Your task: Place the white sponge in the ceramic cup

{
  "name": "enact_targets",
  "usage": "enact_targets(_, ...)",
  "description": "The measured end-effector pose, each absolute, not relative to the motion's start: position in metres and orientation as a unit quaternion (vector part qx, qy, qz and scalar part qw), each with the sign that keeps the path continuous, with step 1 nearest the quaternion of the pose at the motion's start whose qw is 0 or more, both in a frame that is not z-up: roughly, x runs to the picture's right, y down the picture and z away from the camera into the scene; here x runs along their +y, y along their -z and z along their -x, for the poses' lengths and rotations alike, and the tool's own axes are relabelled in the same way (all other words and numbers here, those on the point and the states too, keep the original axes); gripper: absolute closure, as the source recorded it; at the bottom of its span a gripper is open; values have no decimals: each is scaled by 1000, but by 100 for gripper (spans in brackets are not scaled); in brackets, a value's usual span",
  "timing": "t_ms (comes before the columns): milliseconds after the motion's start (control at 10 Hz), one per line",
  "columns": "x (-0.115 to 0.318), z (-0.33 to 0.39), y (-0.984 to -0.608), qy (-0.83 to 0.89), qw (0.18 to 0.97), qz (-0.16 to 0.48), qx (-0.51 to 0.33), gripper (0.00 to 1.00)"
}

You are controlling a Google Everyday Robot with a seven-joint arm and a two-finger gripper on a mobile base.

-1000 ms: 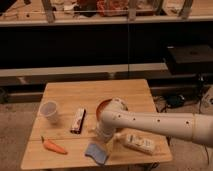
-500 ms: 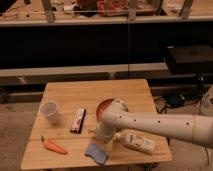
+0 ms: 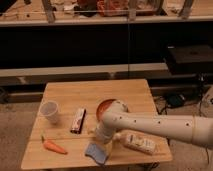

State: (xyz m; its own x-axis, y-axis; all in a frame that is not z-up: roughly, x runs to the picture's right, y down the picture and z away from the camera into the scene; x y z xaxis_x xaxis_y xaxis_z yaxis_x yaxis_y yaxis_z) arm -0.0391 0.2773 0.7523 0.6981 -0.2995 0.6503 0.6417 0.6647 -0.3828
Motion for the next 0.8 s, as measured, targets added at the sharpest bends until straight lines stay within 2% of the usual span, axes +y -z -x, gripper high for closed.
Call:
enact_targets(400, 287, 17, -747, 195, 884, 357, -233, 20)
enact_targets(700, 297, 2, -743, 122, 897, 339, -256, 20)
enact_targets(800, 304, -4, -736, 77, 910, 330, -240, 20)
